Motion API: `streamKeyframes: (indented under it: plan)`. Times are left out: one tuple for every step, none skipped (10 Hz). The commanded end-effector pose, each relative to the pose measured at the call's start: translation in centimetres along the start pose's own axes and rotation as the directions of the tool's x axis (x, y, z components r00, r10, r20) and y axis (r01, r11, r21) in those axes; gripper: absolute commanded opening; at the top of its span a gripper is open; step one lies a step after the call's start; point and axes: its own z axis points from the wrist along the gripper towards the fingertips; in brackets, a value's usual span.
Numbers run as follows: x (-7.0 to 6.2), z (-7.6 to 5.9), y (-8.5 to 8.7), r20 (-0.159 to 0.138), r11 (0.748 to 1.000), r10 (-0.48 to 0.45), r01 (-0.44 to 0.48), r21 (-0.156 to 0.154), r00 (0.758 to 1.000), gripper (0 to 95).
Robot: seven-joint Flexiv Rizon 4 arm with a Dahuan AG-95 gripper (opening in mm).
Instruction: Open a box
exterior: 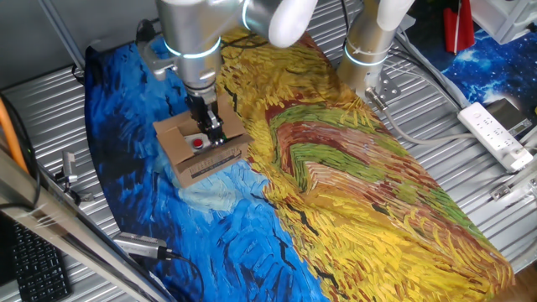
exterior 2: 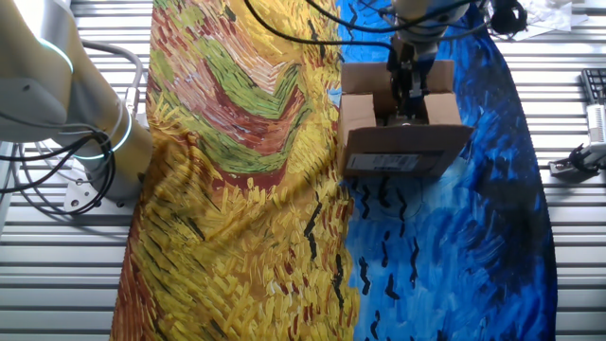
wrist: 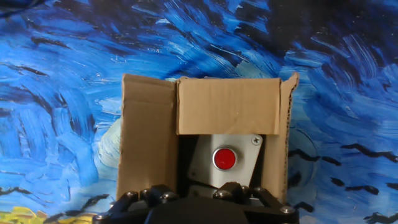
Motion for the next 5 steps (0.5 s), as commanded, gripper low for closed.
streamKeyframes:
  plan:
    - [0.2,-0.5,-0.7,-0.002,1.000,-0.017,0.017,-0.008,1.000,57.0]
    - [0.3,-0.7,-1.0,-0.002,1.000,-0.023,0.023,-0.010,1.000,57.0]
    - [0.5,-1.0,-1.5,-0.004,1.000,-0.028,0.028,-0.013,1.000,57.0]
    - [0.6,-1.2,-1.9,-0.004,0.999,-0.032,0.032,-0.017,0.999,57.0]
    - [0.8,-1.5,-2.3,-0.004,0.999,-0.037,0.037,-0.020,0.999,57.0]
